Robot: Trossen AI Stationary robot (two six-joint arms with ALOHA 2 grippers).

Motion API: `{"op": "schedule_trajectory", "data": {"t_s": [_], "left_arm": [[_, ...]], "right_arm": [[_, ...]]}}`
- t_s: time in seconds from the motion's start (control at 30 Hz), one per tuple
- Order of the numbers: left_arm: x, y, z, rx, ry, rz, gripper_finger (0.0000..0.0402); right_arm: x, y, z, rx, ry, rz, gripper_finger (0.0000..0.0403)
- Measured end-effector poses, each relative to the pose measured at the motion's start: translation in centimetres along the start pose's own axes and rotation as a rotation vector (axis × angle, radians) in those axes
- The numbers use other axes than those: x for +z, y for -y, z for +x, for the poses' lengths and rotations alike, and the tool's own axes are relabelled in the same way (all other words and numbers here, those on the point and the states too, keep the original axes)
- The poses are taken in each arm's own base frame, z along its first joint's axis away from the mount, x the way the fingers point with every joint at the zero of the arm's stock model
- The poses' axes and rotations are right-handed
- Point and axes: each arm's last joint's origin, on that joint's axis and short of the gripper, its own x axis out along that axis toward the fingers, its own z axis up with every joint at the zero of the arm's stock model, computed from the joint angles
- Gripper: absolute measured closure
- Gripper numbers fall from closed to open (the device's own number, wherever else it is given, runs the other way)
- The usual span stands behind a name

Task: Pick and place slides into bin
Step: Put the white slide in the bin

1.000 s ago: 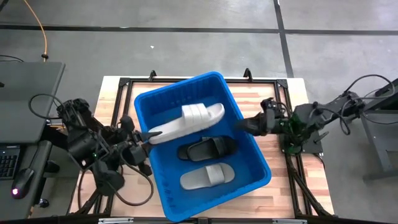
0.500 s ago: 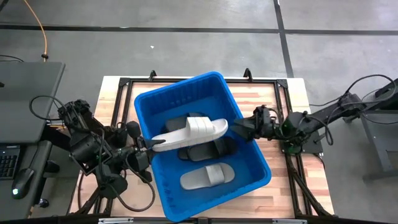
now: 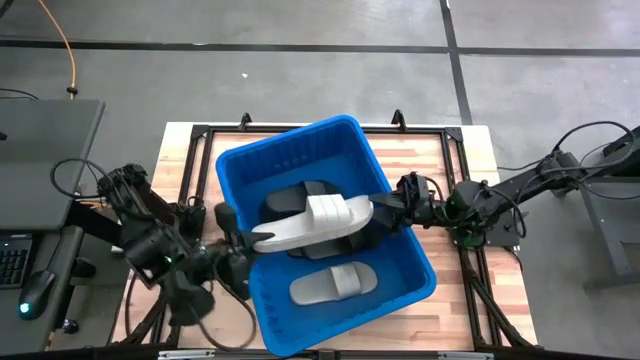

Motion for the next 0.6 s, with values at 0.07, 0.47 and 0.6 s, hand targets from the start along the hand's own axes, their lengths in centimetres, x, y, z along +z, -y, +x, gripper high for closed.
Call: {"op": "schedule_trajectory", "data": {"t_s": [0.07,0.47,0.6], "left_arm": [[0.0,0.6,0.2,-0.008,-0.007,0.019,0.0362],[0.1,0.6,1.2,0.014,-0.030,0.004,0.0359],[0.0,0.6,1.1,0.032,-0.027,-0.013,0.0347]], "right_arm": [[0.0,0.2,0.2,-0.003,-0.019,0.023,0.0148],[-0.8,3.4,2.0,-0.114,-0.093,0.102,0.0254],[-0.9,3.8,2.3,-0.105,-0.086,0.085,0.0380]]}}
